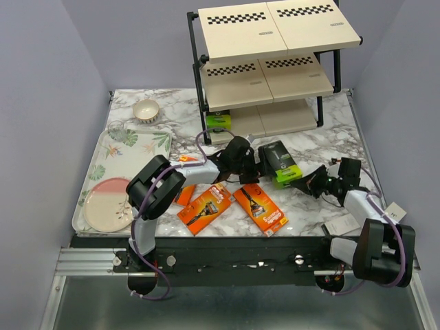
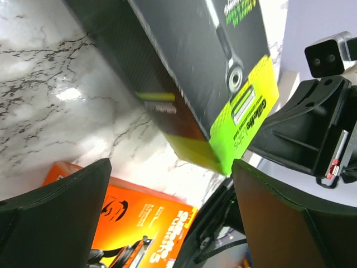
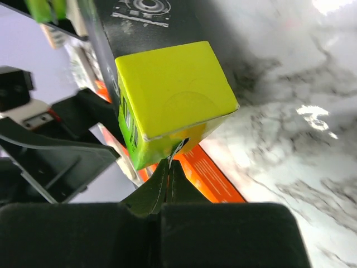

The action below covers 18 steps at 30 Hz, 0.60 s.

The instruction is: Place and organize the shaving razors onto the shelf

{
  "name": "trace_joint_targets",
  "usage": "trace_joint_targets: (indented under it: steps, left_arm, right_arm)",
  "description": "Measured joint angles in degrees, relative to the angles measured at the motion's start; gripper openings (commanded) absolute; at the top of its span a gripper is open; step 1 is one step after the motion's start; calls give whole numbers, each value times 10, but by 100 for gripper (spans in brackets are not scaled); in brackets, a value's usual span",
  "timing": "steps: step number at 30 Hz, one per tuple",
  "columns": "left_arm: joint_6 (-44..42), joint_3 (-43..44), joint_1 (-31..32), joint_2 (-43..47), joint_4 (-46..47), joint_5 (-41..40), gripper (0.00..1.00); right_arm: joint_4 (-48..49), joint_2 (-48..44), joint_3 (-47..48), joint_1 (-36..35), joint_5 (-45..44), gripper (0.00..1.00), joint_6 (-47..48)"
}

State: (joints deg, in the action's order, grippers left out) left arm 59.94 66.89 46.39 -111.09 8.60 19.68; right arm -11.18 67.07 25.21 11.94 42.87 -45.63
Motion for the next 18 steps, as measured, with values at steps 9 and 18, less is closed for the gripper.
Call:
trace_joint_targets:
  steps: [9,18]
  left_arm:
    - [74,-11,-2,-21,120,27,99]
    - [166,14,-5,-108,228,75,98]
  right_arm:
    - [60,5,12,0,18,1,-53]
    - [71,45,14,0,30,1,-71]
